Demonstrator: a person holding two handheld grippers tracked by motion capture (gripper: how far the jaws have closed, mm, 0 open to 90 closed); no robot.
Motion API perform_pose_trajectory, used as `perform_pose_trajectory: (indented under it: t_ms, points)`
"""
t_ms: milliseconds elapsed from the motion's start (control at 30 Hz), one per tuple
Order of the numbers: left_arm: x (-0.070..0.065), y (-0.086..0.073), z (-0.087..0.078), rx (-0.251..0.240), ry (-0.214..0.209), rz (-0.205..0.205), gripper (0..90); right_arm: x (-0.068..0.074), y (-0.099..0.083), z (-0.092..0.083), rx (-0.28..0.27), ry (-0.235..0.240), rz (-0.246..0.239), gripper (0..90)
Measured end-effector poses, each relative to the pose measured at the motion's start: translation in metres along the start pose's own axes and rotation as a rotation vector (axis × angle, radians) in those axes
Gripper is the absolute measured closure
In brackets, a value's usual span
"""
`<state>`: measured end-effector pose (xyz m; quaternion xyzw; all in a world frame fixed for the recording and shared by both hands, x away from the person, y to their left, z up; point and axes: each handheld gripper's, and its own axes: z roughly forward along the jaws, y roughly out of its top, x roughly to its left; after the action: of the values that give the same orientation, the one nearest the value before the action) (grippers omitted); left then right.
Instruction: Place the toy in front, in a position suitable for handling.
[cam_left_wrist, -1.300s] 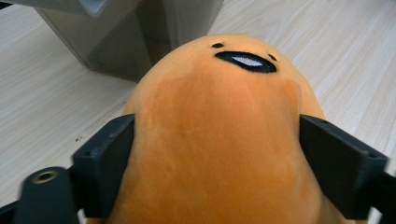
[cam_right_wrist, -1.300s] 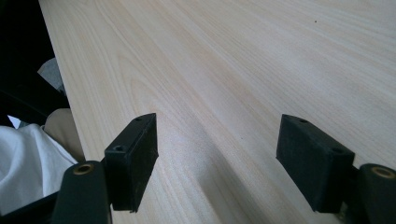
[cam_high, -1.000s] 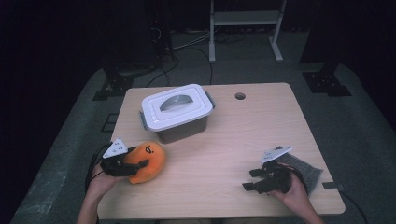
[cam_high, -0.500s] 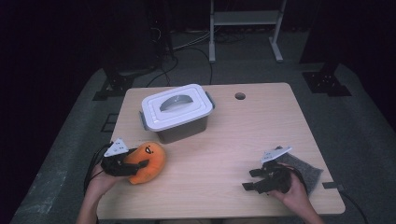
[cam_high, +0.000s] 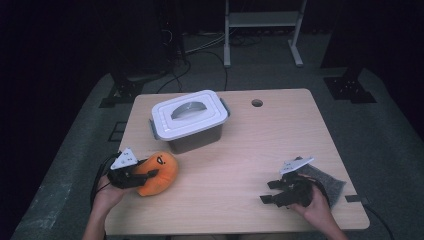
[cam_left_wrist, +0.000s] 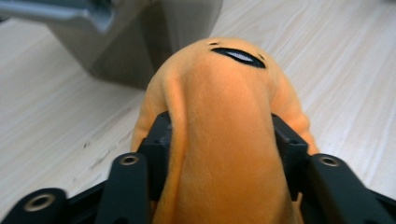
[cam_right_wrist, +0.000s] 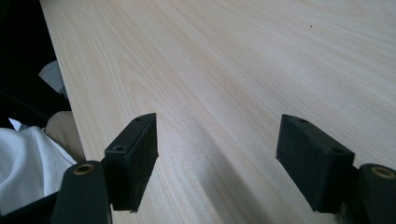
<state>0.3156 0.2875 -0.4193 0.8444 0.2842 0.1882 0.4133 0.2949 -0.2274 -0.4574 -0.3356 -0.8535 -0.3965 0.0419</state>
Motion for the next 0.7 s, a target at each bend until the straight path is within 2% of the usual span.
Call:
perform_pose_trajectory:
  t_ms: [100, 167, 233, 267, 300, 400, 533, 600, 633, 700]
  points:
    - [0.000, 0.002, -0.004, -0.023, -0.012, -0.012, 53.5, -0.001, 0.000, -0.004, -0.024, 0.002, 0.007, 28.1]
    - [0.001, 0.004, -0.010, -0.076, -0.041, -0.036, 53.6, -0.002, 0.000, -0.005, -0.032, 0.003, 0.013, 28.1]
    - [-0.001, 0.010, -0.017, -0.119, -0.053, -0.042, 53.4, -0.003, -0.001, -0.008, -0.039, -0.003, 0.016, 28.2]
    - [-0.004, 0.017, -0.021, -0.134, -0.068, -0.027, 52.9, -0.004, -0.001, -0.010, -0.045, -0.006, 0.024, 28.1]
    - [-0.004, 0.017, -0.021, -0.134, -0.068, -0.027, 52.5, -0.004, -0.001, -0.010, -0.045, -0.006, 0.024, 28.1]
    - [-0.011, 0.026, -0.023, -0.152, -0.103, -0.006, 51.6, -0.006, -0.002, -0.012, -0.054, -0.008, 0.028, 28.2]
    - [-0.021, 0.039, -0.021, -0.168, -0.144, 0.013, 51.0, -0.007, -0.002, -0.014, -0.062, -0.009, 0.032, 28.1]
    - [-0.023, 0.042, -0.021, -0.174, -0.151, 0.016, 50.8, -0.008, -0.002, -0.015, -0.066, -0.009, 0.035, 28.1]
    - [-0.027, 0.050, -0.020, -0.183, -0.171, 0.035, 50.6, -0.009, -0.002, -0.016, -0.067, -0.012, 0.037, 28.2]
    - [-0.030, 0.054, -0.018, -0.188, -0.180, 0.044, 50.5, -0.010, -0.002, -0.017, -0.070, -0.015, 0.041, 28.1]
